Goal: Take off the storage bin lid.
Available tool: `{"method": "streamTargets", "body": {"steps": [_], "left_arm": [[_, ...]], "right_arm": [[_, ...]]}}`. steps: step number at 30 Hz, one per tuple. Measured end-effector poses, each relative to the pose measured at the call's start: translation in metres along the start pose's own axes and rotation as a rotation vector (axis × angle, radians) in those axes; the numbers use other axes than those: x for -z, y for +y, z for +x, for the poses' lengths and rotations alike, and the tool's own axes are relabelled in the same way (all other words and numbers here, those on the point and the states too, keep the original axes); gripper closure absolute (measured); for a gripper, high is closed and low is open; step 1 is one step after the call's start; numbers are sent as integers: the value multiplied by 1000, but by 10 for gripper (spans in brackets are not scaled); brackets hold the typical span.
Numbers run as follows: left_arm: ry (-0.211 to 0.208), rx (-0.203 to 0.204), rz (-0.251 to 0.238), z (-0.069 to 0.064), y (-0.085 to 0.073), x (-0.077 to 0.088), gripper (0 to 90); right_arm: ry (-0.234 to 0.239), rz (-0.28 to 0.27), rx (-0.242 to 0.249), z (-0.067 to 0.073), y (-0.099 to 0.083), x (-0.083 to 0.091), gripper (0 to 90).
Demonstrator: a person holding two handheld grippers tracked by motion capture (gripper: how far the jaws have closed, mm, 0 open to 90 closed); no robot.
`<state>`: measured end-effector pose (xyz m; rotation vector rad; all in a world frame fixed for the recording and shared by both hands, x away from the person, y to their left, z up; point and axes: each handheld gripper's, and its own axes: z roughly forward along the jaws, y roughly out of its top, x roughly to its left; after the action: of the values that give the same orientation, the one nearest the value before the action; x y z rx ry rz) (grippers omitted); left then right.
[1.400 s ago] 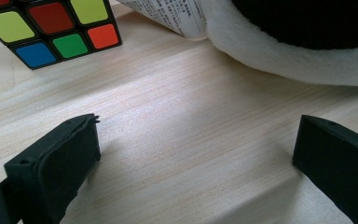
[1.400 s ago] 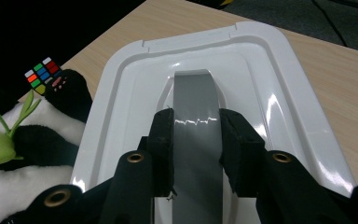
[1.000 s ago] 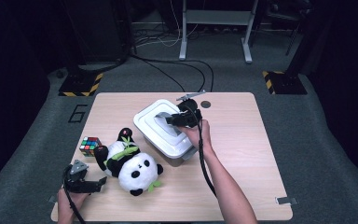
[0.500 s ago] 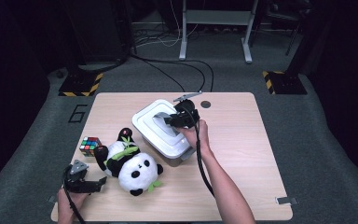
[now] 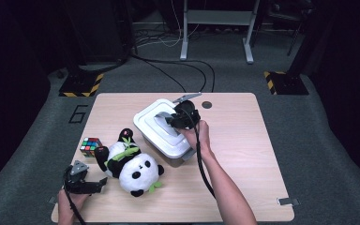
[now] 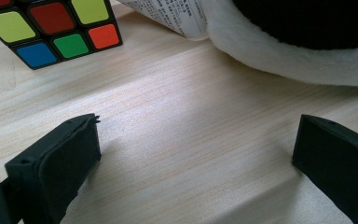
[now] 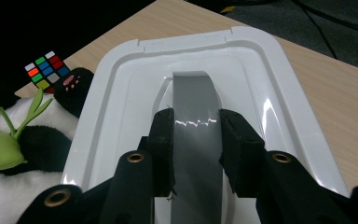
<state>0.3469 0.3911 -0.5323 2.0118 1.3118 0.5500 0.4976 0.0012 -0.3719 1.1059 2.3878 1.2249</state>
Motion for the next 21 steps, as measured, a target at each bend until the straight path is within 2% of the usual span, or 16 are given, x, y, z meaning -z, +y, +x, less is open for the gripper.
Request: {"method": "streamTargets", "body": {"steps": [4, 14, 21], "left_arm": [[0, -1, 0, 0, 0, 0, 6], [0, 0, 0, 0, 0, 0, 5], [1, -1, -1, 0, 0, 0, 6]], "right_arm": [[-11, -14, 20, 0, 2, 3, 668], [-30, -41, 9, -3, 6, 14, 668], [-51, -55, 31, -2, 10, 23, 668]]}}
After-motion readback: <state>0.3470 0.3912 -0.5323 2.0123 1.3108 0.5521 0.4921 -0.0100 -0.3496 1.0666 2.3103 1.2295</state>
